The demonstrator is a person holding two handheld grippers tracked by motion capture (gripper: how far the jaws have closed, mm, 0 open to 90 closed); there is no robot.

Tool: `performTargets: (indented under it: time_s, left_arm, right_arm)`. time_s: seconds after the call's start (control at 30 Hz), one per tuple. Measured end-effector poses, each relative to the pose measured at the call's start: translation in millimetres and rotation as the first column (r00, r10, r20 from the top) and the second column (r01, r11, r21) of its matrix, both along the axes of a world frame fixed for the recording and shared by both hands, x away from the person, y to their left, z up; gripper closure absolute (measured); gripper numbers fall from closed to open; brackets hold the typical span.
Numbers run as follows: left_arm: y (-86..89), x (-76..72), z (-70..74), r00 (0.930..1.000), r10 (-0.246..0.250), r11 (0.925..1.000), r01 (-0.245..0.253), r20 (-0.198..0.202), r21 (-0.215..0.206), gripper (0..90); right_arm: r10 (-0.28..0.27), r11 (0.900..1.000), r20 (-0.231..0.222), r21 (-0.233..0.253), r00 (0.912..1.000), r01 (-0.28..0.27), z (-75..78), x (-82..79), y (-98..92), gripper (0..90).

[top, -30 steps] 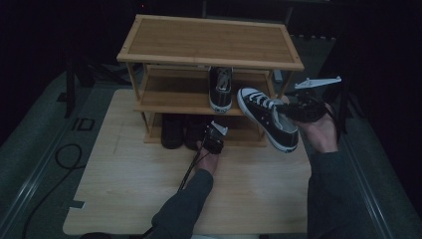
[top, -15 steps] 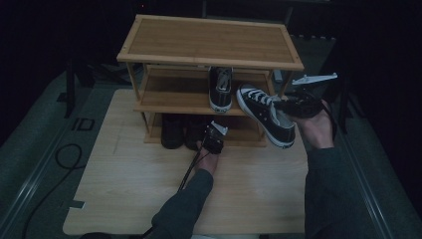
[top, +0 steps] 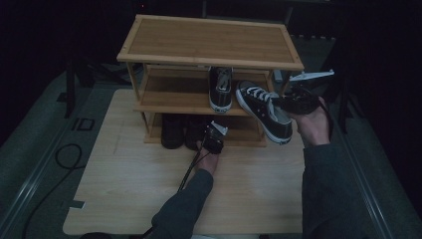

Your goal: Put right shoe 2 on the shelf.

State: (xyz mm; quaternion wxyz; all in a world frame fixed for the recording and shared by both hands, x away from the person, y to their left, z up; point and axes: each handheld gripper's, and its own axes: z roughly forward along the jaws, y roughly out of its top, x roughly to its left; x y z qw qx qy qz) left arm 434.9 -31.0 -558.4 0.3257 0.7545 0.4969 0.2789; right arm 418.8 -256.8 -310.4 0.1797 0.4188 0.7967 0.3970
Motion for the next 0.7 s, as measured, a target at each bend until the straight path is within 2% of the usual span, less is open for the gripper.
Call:
performTargets:
  time_s: [0.43, 0.7]
  left_arm:
    - [0.0, 0.0, 0.0, 1.0, 0.0, 1.0, 0.0, 0.0, 0.0, 90.0]
    - [0.2, 0.1, 0.0, 1.0, 0.0, 1.0, 0.0, -0.001, -0.001, 90.0]
  right_arm:
    - [-0.028, 1.0, 0.016, -0.006, 0.9995, 0.028, -2.9, 6.6, 10.3, 87.3]
    - [-0.043, 0.999, 0.016, 0.02, 0.999, 0.042, -6.8, 12.0, 16.2, 87.3]
